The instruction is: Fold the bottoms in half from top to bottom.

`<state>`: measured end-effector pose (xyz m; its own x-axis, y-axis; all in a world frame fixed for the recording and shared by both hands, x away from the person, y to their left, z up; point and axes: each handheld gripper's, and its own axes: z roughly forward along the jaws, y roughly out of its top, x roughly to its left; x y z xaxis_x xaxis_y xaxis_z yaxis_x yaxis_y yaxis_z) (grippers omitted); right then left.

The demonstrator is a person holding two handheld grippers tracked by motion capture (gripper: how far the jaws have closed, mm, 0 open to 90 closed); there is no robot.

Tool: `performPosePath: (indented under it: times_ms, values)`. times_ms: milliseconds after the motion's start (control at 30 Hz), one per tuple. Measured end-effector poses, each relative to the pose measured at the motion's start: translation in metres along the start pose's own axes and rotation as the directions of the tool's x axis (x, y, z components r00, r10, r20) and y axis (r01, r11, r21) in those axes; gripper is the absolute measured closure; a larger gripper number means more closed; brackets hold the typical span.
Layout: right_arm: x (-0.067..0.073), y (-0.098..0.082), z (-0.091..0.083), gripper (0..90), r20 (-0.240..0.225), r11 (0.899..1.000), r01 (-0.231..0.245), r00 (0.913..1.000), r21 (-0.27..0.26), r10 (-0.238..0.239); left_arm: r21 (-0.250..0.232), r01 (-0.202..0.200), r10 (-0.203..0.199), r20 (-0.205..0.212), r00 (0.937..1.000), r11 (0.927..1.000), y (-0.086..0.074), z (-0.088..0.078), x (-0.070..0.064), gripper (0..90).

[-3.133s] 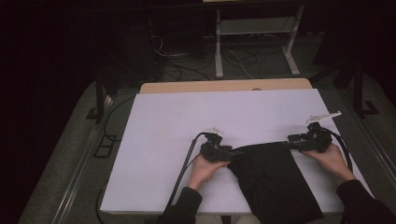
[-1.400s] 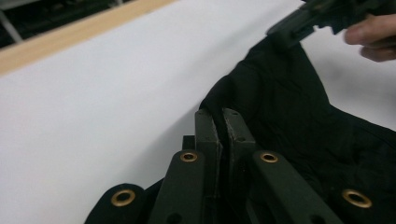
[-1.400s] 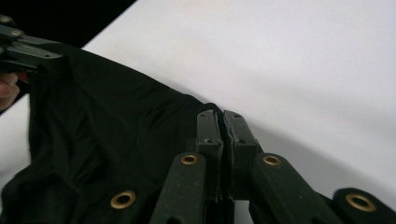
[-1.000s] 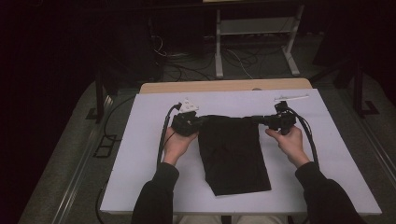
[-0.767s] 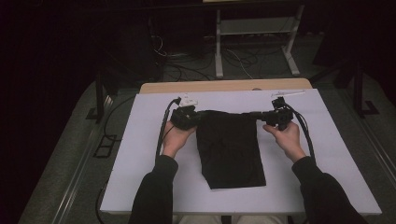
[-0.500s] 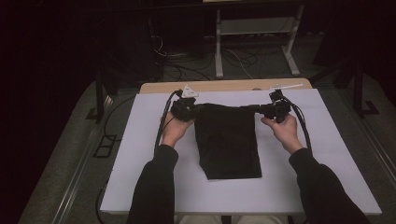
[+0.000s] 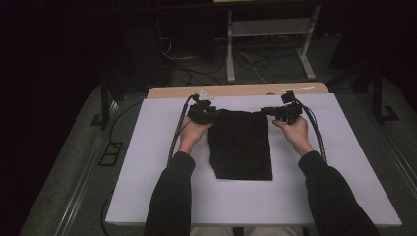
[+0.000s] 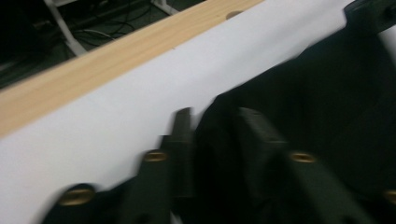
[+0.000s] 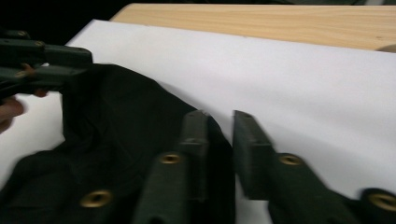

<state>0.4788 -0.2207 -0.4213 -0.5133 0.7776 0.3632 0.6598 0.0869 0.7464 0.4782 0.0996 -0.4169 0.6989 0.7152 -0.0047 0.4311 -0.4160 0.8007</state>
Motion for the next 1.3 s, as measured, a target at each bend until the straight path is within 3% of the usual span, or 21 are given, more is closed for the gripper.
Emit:
performPosePath:
  times_ms: [100,200,333,433,467,600,1067,1300]
  values:
    - [-0.002,-0.006,-0.001,54.5,0.017,1.0,0.009,0.9998,0.006,-0.009,0.041,-0.024,0.026,-0.034,0.9991,0.9989,-0.007,0.005,-0.005,40.4]
    - [-0.006,-0.011,-0.005,41.1,0.008,1.0,-0.004,1.0,0.009,0.004,0.04,-0.015,0.015,-0.021,0.9997,0.9991,-0.011,0.005,-0.005,26.9]
    - [-0.009,-0.019,-0.015,25.1,-0.018,1.0,-0.005,0.9998,-0.005,0.005,-0.01,0.059,-0.058,0.02,0.9981,0.9982,-0.013,-0.002,0.001,13.7]
    - [-0.01,-0.025,-0.022,12.9,-0.028,1.0,-0.005,0.9996,-0.009,0.005,-0.019,0.093,-0.092,0.029,0.9953,0.9955,-0.016,-0.008,0.005,5.5]
    - [-0.01,-0.027,-0.024,12.8,-0.035,1.0,-0.004,0.9994,-0.013,0.003,-0.019,0.104,-0.103,0.031,0.9942,0.9944,-0.017,-0.011,0.006,2.8]
    - [-0.009,-0.032,-0.033,3.2,-0.063,1.0,-0.011,0.998,-0.029,0.01,-0.03,0.138,-0.137,0.047,0.9895,0.9899,-0.022,-0.021,0.011,0.0]
    - [0.0,-0.047,-0.064,0.0,-0.051,0.999,0.006,0.9986,-0.047,-0.008,-0.072,0.176,-0.17,0.081,0.9821,0.9817,-0.037,-0.051,0.011,0.0]
    - [0.006,-0.055,-0.076,0.0,-0.036,0.999,0.026,0.999,-0.045,-0.028,-0.085,0.185,-0.179,0.07,0.9814,0.9791,-0.051,-0.059,0.011,0.0]
